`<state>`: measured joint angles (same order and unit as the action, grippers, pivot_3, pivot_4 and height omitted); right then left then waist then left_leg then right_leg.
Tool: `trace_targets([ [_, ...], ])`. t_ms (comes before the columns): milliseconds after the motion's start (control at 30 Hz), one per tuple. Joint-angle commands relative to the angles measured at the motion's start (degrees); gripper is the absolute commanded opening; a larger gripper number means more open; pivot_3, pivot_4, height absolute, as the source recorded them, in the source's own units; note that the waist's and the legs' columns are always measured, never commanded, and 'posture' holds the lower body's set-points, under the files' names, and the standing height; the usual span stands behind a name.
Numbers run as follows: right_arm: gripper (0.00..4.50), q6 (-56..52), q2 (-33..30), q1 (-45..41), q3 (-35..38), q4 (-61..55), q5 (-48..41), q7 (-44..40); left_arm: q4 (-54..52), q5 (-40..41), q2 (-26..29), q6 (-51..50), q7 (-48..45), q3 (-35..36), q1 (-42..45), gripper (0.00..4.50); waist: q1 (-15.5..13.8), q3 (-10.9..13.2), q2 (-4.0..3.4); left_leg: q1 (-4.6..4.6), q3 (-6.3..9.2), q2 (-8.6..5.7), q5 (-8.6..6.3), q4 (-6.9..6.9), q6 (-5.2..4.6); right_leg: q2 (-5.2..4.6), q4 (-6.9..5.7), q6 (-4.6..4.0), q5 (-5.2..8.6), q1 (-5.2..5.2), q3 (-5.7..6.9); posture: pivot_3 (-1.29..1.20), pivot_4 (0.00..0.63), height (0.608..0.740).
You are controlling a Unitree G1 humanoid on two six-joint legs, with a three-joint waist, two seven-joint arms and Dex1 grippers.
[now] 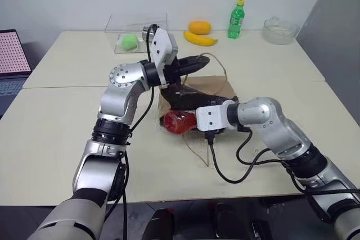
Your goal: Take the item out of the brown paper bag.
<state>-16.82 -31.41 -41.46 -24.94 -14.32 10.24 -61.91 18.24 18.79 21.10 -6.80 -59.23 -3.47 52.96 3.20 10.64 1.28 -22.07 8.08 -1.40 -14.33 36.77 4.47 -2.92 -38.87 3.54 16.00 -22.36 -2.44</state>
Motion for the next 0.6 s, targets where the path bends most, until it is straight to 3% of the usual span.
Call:
trace_targets([
  [33, 2.23, -1.24, 0.55, -0.60, 7.43, -5.61, -9.08, -1.45, 0.22, -0.66, 0.19, 1.48, 0.70, 0.97, 1.68, 0.00, -0.01, 0.00, 0.00, 0.00, 0.00, 0.00, 0.00, 0.00, 0.00, 0.00, 0.00, 0.00, 0.00, 0.00, 0.00, 0.00, 0.150, 0.740],
  [167, 2.23, -13.23, 3.75, -3.07, 15.93, -12.41, -23.59, -0.43, 1.54, -1.51, 0.13, 1.45, 1.63, 1.13, 2.18, 0.00, 0.03, 0.01, -0.01, 0.00, 0.02, 0.02, 0.00, -0.01, 0.00, 0.01, -0.02, 0.00, 0.00, -0.01, 0.00, 0.00, 0.150, 0.740],
  [367, 2.23, -27.97, 4.59, -9.87, 32.53, -14.08, -37.67, 10.26, 2.95, -2.61, 0.17, 1.25, 3.40, 1.25, 2.35, 0.00, -0.35, 0.02, -0.01, -0.02, 0.07, -0.02, 0.00, 0.00, -0.01, -0.02, -0.01, -0.01, -0.01, 0.00, 0.03, 0.00, 0.150, 0.740],
  [500, 2.23, -27.92, -2.19, -9.11, 38.80, -12.94, -36.47, 14.84, 3.12, -2.66, 0.61, 0.91, 4.25, 1.71, 2.09, 0.00, -0.85, 0.02, -0.02, -0.06, 0.06, -0.06, -0.01, -0.03, -0.01, -0.04, 0.02, -0.01, 0.00, -0.01, 0.04, 0.00, 0.150, 0.740],
  [600, 2.22, -20.65, -14.45, 0.36, 37.47, -9.23, -25.87, 15.16, 3.65, -2.87, 0.66, 0.91, 4.94, 1.91, 2.16, 0.00, -1.58, 0.02, -0.01, -0.14, 0.05, -0.10, -0.06, -0.05, -0.11, -0.08, 0.16, 0.02, 0.01, -0.01, 0.07, 0.00, 0.150, 0.740],
])
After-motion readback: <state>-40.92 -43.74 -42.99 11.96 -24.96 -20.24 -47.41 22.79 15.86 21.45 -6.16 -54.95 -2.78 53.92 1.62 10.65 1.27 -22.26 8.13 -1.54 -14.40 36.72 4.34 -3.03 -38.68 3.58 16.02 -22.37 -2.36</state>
